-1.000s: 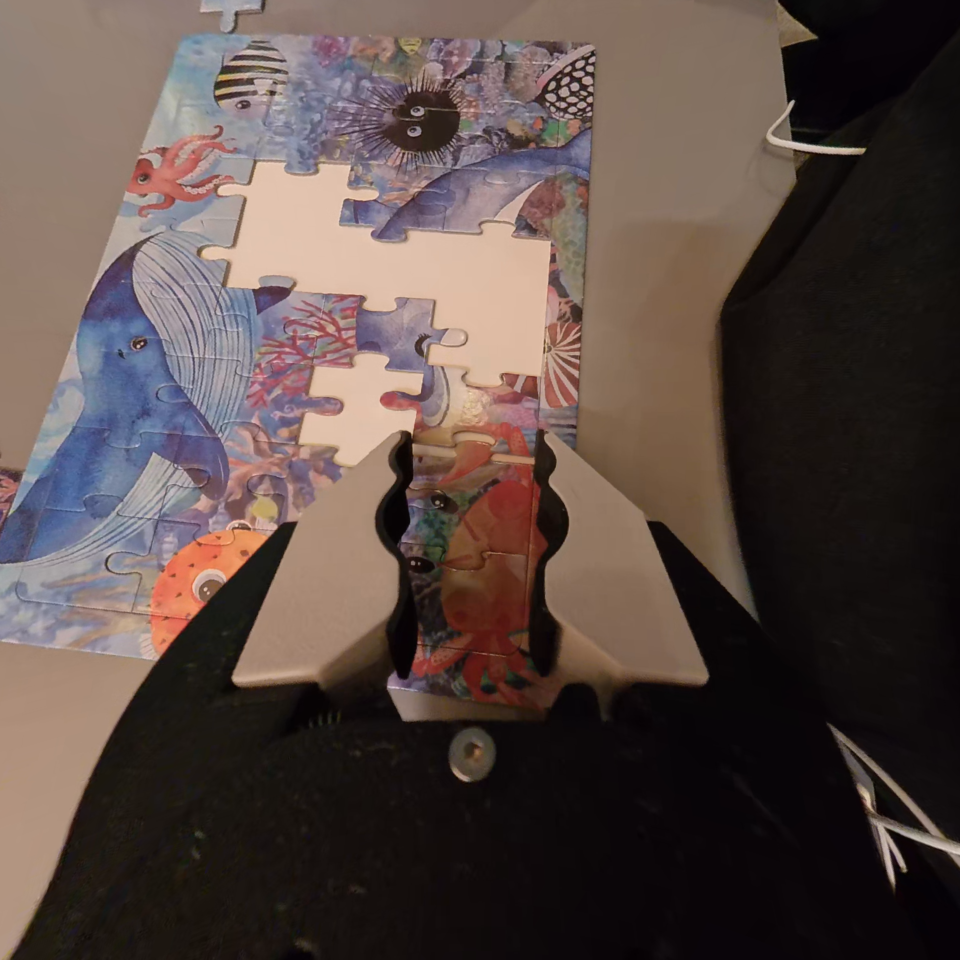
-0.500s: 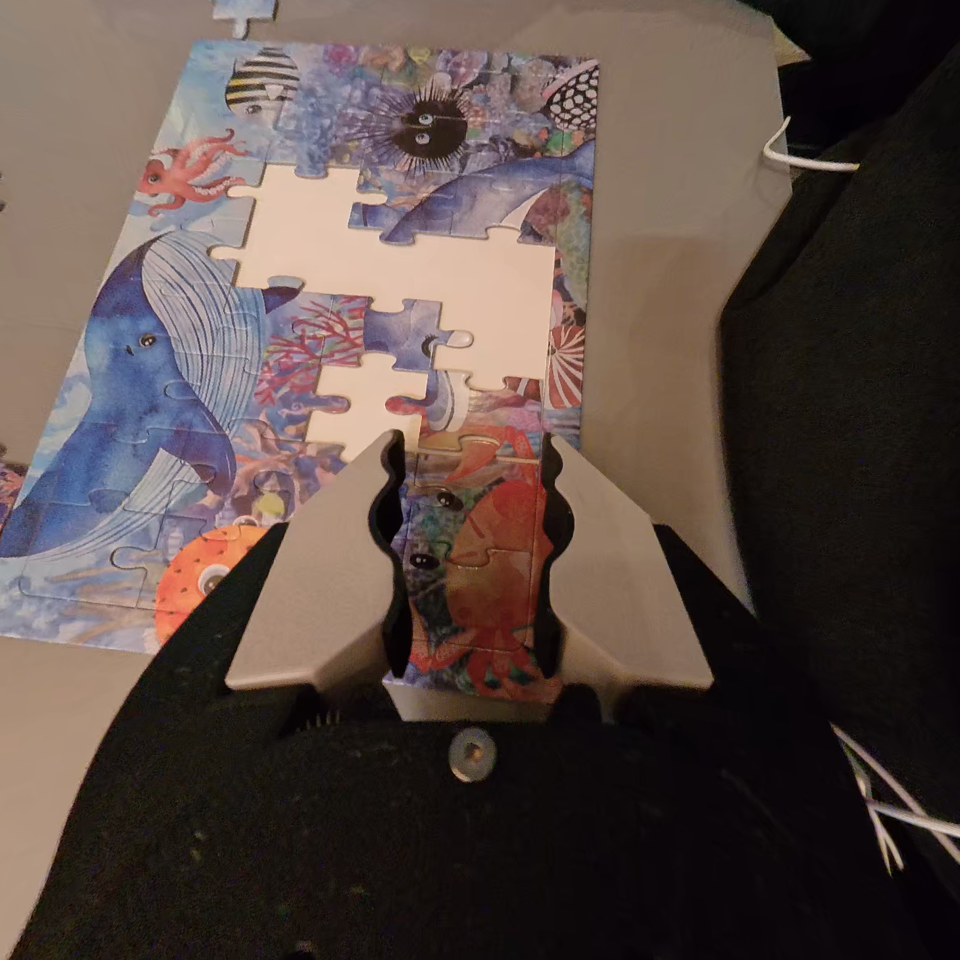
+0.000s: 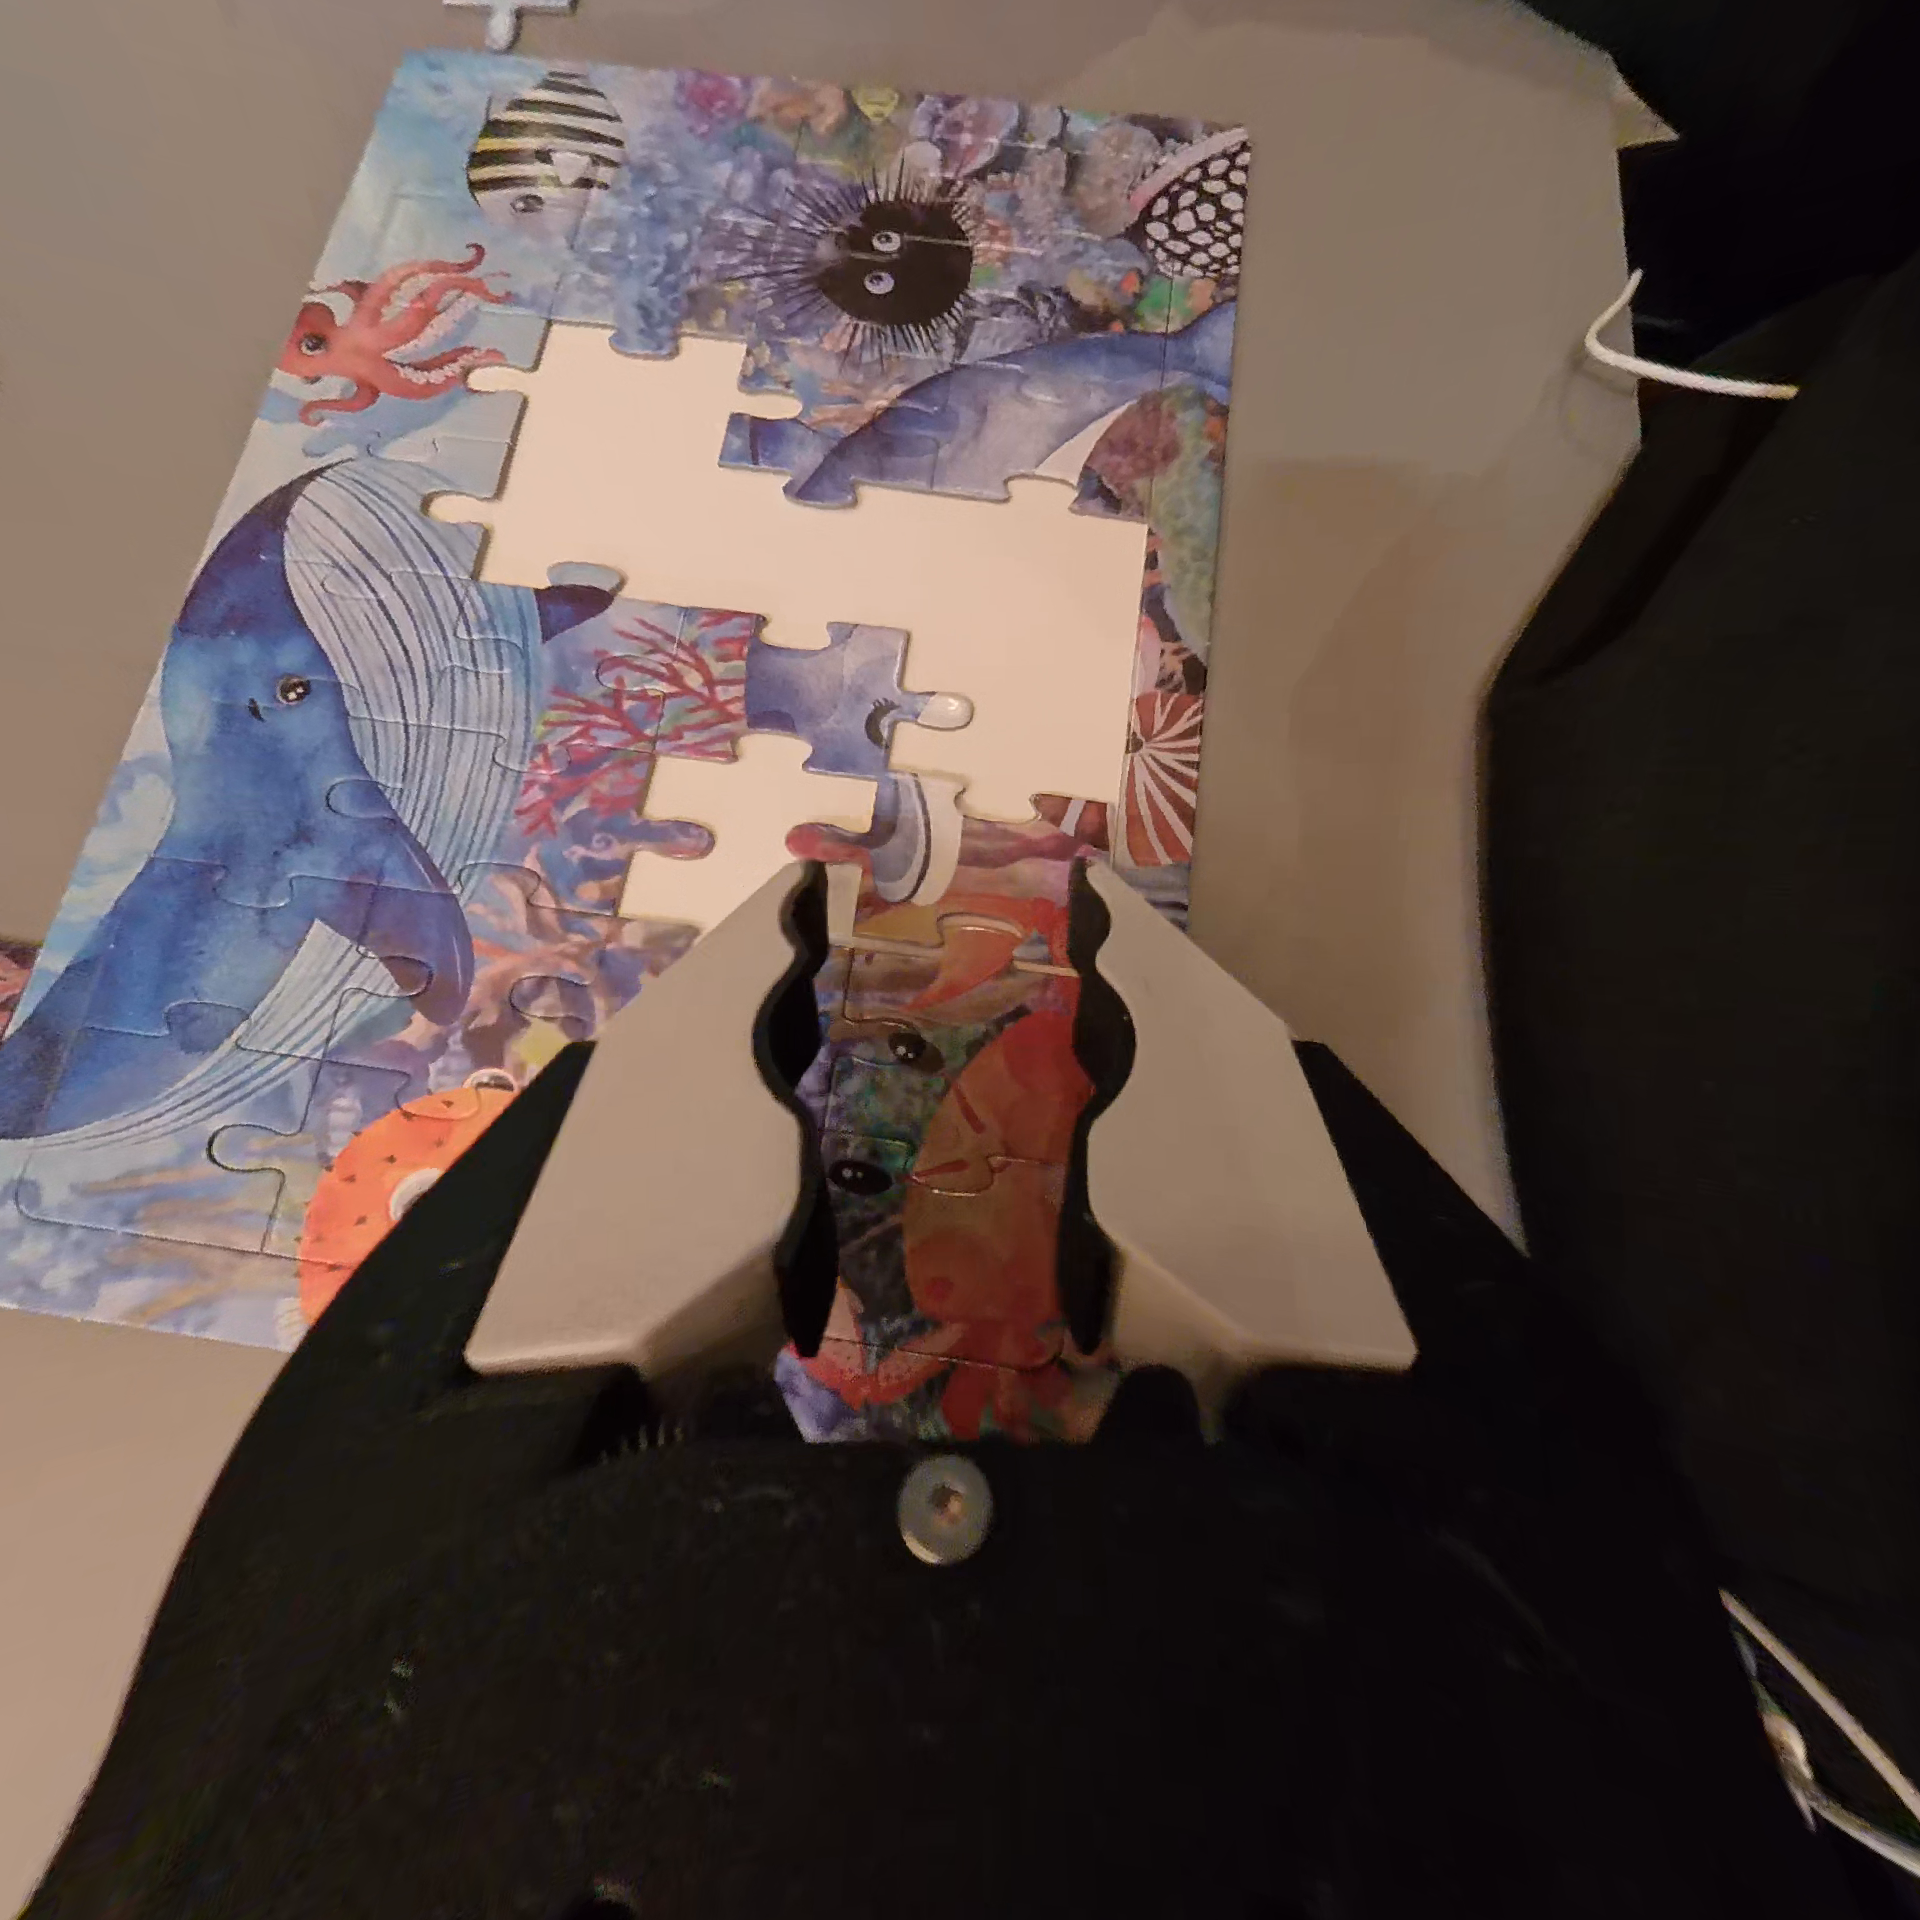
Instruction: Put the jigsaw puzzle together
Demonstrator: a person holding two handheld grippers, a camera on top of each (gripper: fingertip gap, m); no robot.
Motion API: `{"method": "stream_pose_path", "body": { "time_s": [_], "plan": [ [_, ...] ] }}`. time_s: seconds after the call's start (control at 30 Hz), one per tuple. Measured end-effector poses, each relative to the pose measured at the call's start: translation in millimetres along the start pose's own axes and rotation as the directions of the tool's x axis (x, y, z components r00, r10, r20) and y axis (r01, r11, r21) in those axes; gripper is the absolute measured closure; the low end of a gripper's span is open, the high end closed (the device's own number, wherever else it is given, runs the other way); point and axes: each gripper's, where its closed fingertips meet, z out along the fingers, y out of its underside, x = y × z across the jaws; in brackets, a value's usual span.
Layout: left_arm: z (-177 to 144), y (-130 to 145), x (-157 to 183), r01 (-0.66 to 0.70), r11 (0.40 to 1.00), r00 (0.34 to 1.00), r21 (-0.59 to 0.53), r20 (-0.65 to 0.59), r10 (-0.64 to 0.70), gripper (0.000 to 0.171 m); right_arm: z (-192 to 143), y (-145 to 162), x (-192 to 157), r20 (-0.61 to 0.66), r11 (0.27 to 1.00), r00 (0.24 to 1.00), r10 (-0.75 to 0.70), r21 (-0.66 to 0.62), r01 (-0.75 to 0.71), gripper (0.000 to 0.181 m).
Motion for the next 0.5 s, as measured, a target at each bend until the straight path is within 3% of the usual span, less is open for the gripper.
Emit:
{"method": "stream_pose_path", "body": {
  "time_s": [0.5],
  "plan": [
    [-5.8,-4.5,0.5,-0.01,0.999,1.0,0.032,-0.001,0.01,0.133,0.0,-0.1,0.0,0.001,1.0,1.0,0.001,0.001,-0.001,0.14]
  ]
}}
